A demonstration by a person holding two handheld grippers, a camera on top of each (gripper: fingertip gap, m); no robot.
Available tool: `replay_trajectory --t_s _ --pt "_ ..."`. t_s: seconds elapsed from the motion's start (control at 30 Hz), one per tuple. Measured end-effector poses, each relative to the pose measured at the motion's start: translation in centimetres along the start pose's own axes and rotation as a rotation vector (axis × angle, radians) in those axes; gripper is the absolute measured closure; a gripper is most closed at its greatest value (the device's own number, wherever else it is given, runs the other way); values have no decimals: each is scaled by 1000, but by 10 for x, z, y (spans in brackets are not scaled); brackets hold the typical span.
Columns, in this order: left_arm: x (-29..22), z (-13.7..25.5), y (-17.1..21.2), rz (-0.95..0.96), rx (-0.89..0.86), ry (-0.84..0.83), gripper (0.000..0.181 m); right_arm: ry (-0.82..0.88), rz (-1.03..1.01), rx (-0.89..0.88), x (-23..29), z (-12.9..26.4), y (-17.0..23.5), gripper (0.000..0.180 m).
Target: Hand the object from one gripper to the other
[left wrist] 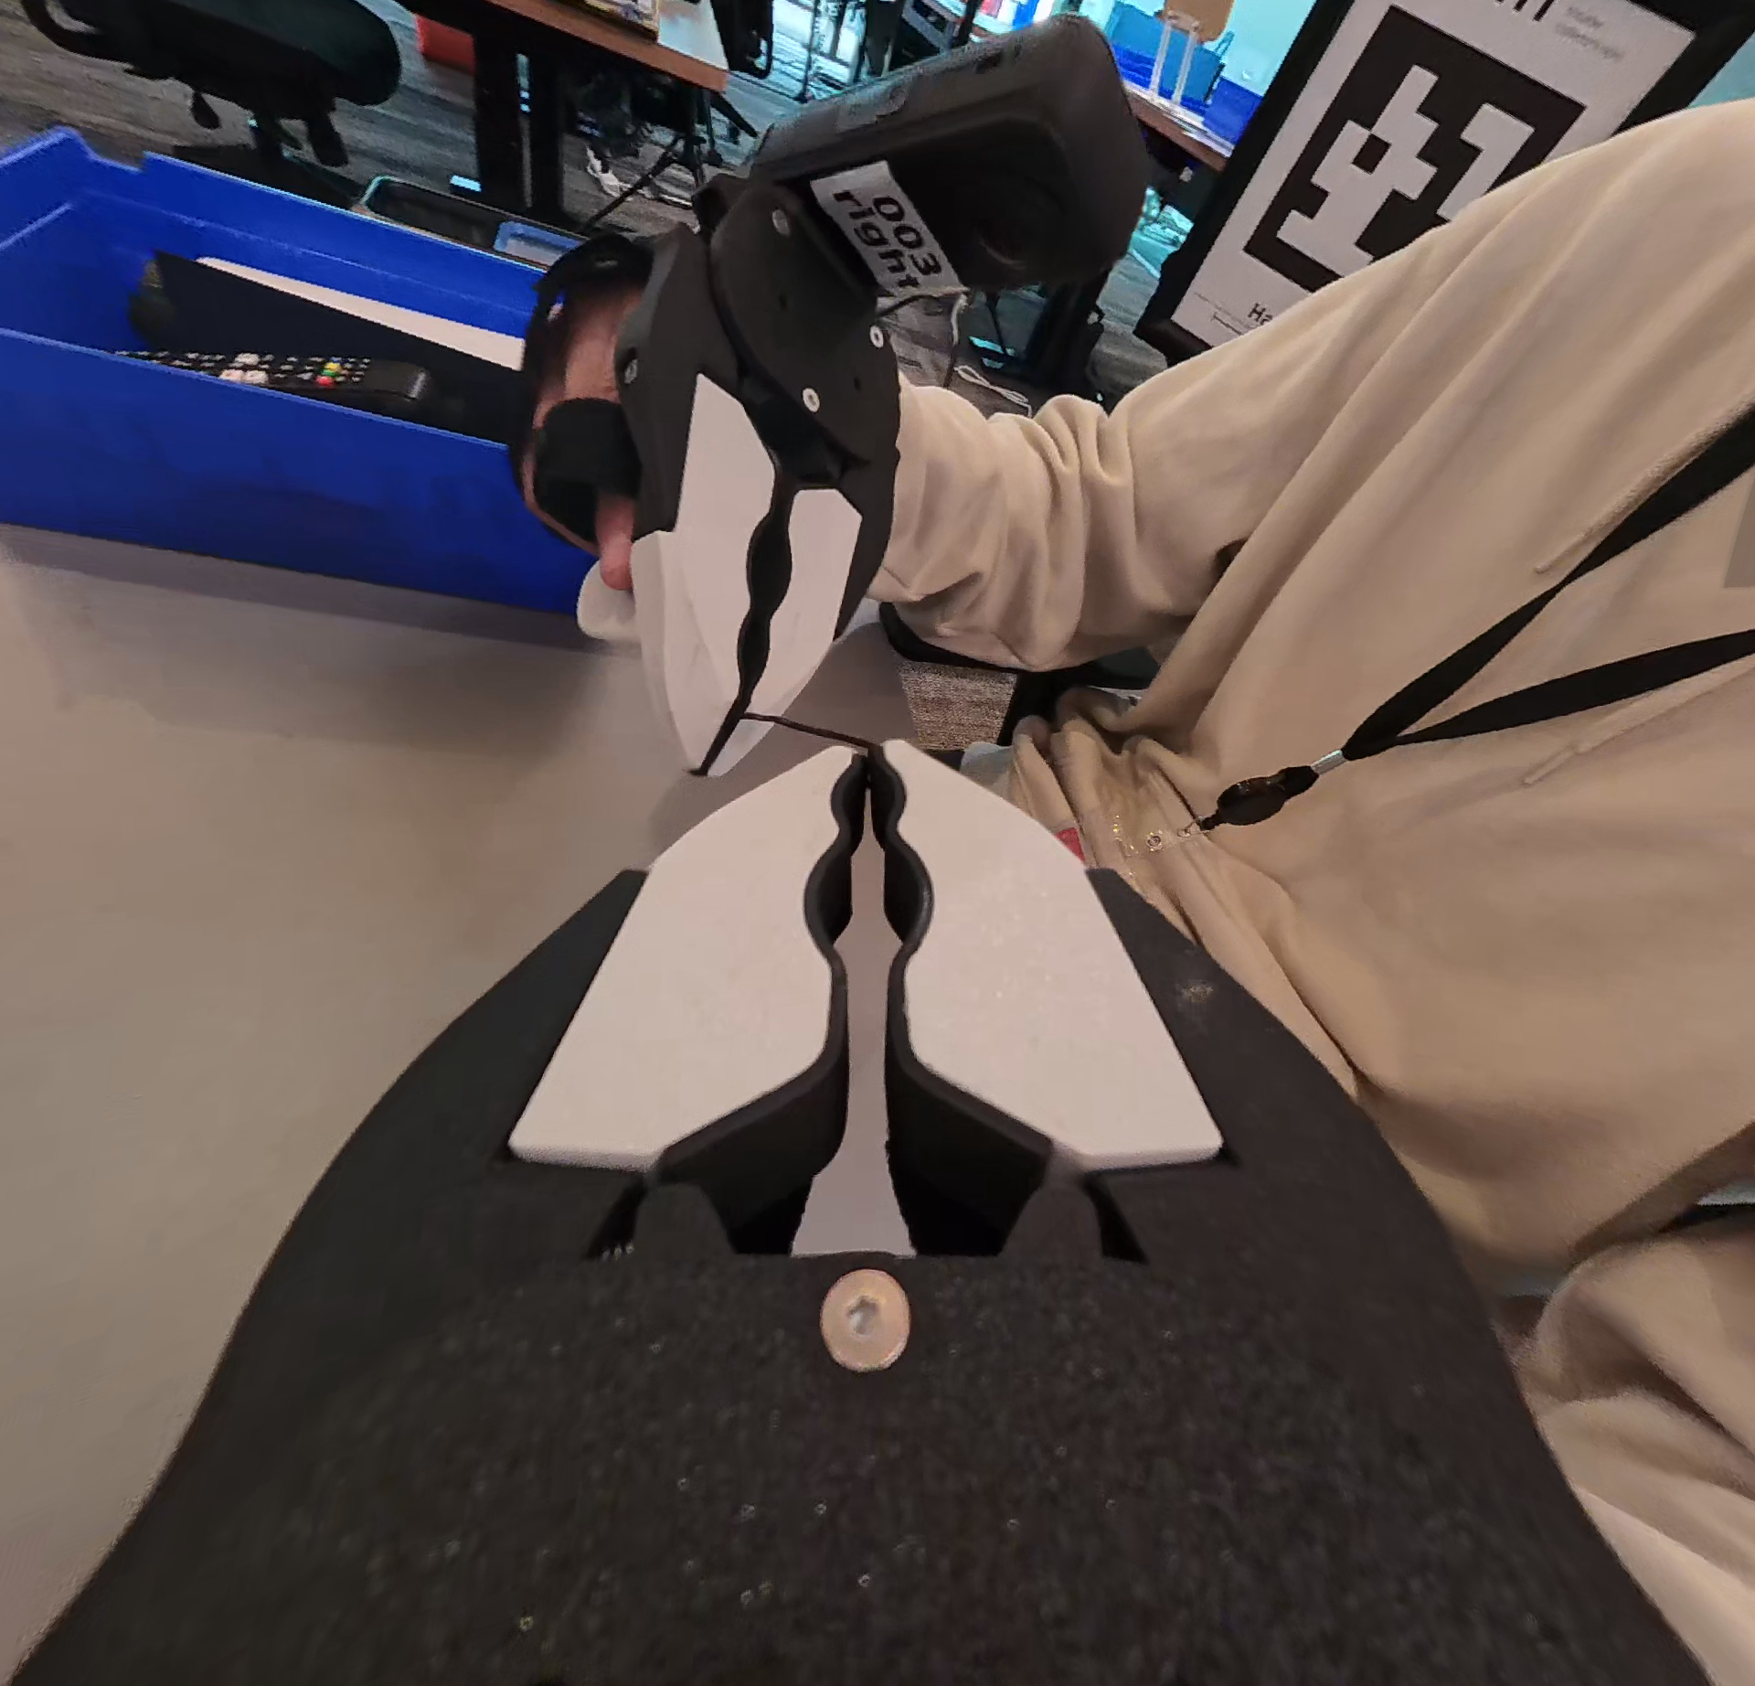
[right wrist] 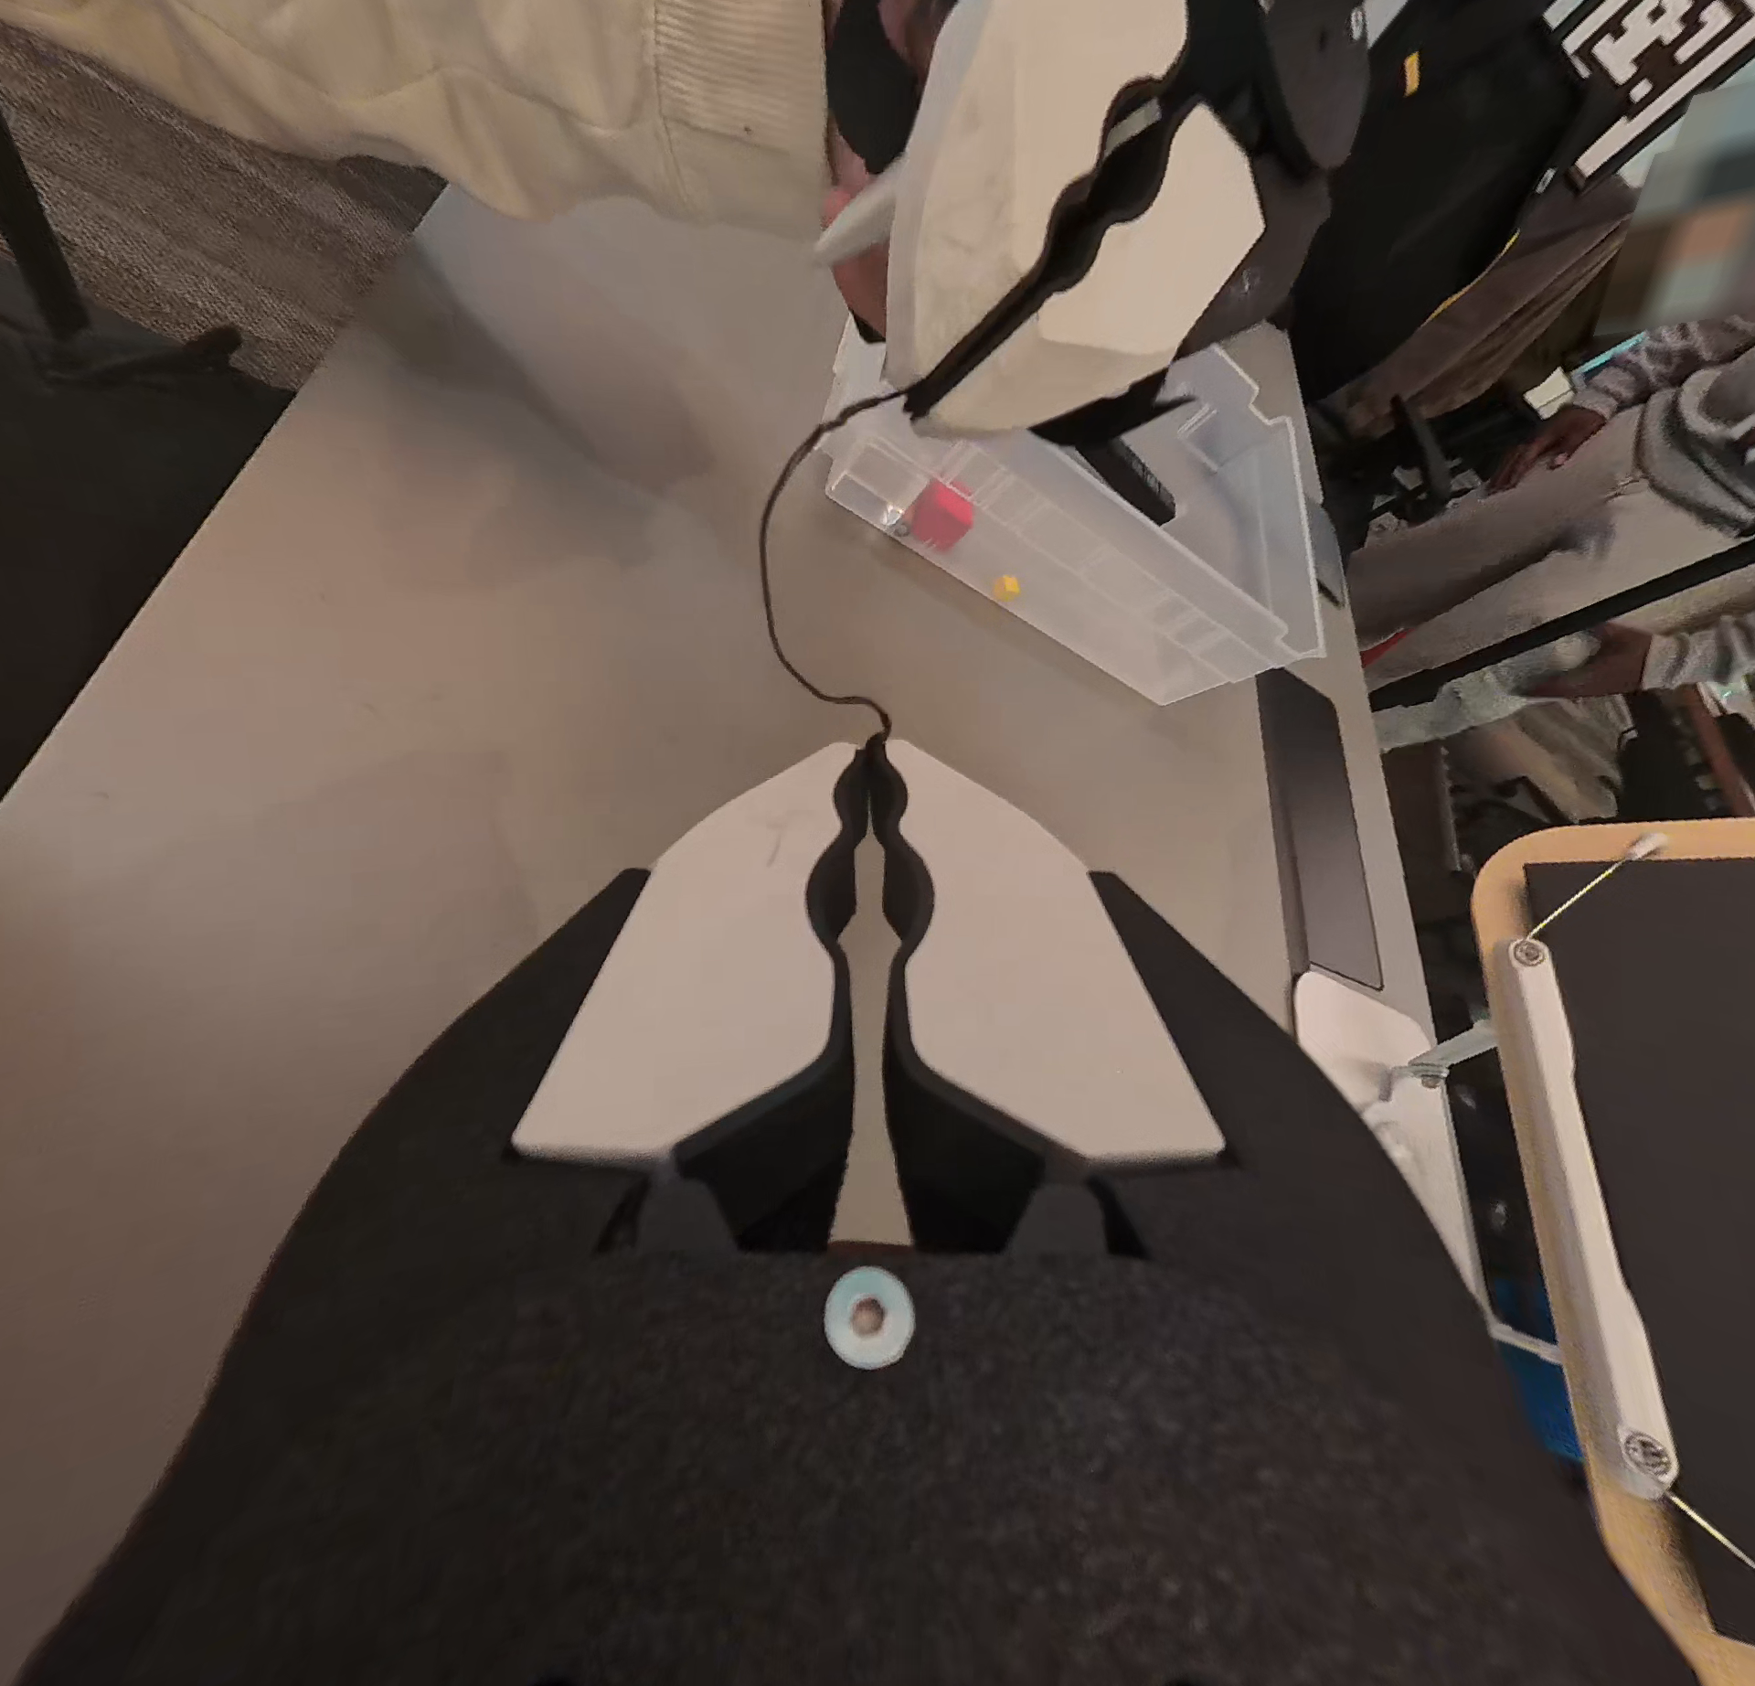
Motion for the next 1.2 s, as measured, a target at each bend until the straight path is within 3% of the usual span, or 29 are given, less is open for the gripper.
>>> replay_trajectory --t_s 0.13,0.37,0.47,0.63,0.93,1.07,1.2 --pt "5 5 -2 6 -31 -42 180 -16 -48 38 -1 0 4 180" --pt "22 24 -9 -4 -55 -285 154 -21 -233 126 -14 6 23 180" --pt "23 27 -9 -52 31 -426 151 -26 -368 211 -22 11 37 180" --pt "13 -3 -13 -256 209 -549 150 -204 -555 204 -15 13 40 180" --pt "16 -41 8 -332 439 -548 152 -361 -571 208 4 8 35 180" --pt "15 -40 10 -340 425 -517 179 -378 -572 206 5 7 35 179" --pt "16 -37 12 -313 408 -491 181 -380 -576 169 3 8 34 180"
Point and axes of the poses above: each gripper's, where its closed fingertips meet, z back along the fingers, y out of its underside, x = y × z across the jaws, the point moved 6 cm from there along z, back along the fingers
